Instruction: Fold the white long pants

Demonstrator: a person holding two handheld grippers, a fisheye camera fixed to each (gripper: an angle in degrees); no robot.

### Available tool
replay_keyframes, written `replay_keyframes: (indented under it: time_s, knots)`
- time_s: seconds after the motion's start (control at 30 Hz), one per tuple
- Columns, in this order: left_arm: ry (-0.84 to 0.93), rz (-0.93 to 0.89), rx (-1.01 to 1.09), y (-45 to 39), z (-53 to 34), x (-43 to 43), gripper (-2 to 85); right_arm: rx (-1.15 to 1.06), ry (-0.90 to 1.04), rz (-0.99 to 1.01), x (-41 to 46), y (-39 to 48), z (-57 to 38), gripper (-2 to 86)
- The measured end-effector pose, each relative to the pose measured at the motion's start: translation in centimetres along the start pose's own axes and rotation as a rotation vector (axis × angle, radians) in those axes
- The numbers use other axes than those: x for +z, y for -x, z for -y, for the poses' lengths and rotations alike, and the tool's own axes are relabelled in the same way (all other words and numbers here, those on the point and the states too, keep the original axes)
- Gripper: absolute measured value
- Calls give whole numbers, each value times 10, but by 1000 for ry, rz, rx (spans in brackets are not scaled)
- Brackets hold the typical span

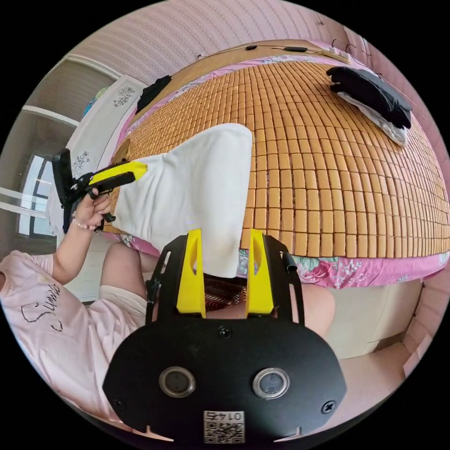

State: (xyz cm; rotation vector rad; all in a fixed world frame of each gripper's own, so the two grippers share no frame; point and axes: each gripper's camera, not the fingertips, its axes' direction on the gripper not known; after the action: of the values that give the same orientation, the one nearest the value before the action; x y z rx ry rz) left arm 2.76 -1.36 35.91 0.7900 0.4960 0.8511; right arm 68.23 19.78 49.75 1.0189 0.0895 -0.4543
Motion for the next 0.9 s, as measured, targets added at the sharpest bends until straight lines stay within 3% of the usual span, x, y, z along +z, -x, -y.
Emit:
replay_keyframes:
  time_s: [0.1, 0.2, 0.37, 0.47, 0.7, 0.9]
  knots:
    - [15, -76, -20, 14, 78, 41, 68, 59, 71, 84, 3, -21, -19, 165]
    - [97, 24, 20, 4, 143, 95, 105, 105, 105, 199, 6, -35, -25, 147]
    - [434, -10, -14, 11, 179, 201, 90, 98, 114, 264, -4, -43, -31, 94]
    - [444, -58, 7, 17, 182, 208, 62, 88, 56, 332, -24, -51, -45, 78]
    - [168, -187, -14, 2, 206, 144, 56, 64, -189, 291, -118, -72, -98, 71]
    - [-126, -313, 18, 11, 200, 10, 58, -201, -427, 206, -235, -21, -135, 72]
